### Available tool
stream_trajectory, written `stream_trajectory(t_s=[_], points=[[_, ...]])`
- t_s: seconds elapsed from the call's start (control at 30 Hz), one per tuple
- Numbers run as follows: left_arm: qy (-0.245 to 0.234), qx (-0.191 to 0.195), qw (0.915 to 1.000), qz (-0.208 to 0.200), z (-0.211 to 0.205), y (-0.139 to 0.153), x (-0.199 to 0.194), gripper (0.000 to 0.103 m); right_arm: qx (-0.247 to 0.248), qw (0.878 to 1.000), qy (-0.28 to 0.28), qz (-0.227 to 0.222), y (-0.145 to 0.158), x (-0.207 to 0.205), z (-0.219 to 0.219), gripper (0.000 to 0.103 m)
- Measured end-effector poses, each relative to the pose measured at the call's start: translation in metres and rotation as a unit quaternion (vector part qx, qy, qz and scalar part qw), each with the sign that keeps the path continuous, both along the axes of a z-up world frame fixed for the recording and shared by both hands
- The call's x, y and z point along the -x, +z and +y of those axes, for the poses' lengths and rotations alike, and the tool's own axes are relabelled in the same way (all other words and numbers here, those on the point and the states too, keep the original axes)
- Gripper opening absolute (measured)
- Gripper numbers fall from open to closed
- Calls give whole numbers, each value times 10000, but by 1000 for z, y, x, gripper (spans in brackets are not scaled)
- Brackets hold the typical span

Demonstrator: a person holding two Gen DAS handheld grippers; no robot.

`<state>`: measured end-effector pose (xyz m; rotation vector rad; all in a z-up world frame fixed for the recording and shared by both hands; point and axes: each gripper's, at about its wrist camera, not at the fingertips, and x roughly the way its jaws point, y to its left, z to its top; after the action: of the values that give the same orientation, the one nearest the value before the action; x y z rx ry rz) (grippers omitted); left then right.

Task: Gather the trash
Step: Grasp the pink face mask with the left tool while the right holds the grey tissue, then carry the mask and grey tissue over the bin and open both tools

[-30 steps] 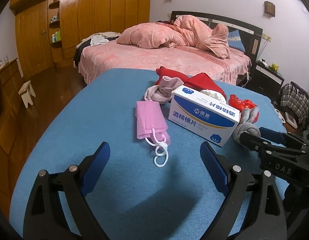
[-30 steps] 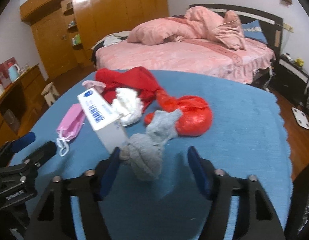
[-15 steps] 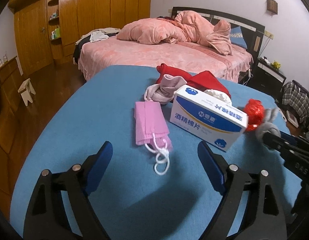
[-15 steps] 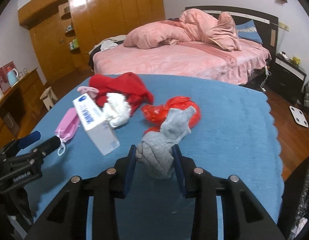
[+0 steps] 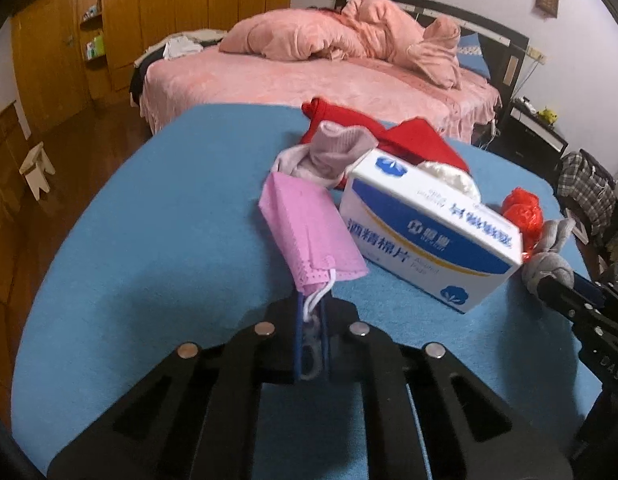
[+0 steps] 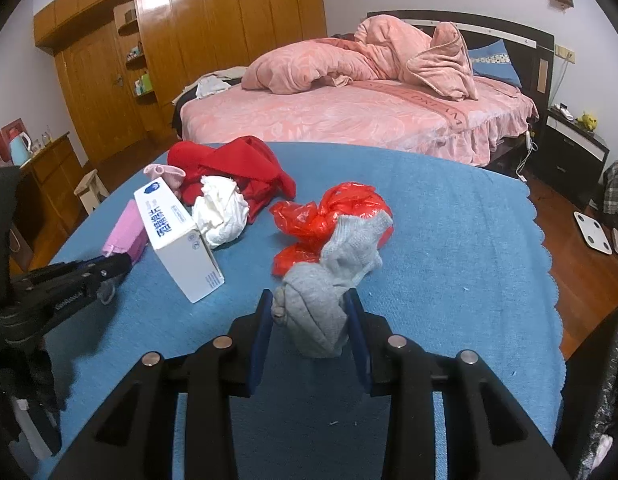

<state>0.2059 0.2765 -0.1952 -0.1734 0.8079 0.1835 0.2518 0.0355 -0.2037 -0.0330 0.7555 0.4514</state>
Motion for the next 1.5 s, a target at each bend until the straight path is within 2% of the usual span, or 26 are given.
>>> stream_trajectory(t_s=[0.23,0.53,1.0,1.5], points=[[143,-51,9993,-344,-6,21,22,6,-102,9999,28,-69,5,7,-3,36],[90,-110,9986,-507,-26,34,48,6,-214,9997,62,-45,8,21,-14,36],[-449,-80,9964,-719,-86,50,61,6,-378,9988,-136,-279,31,41,-53,36],[-1250,13,9869,-1020,-166,73,59,6,-554,9941,-680,-645,66,66,-126,36]])
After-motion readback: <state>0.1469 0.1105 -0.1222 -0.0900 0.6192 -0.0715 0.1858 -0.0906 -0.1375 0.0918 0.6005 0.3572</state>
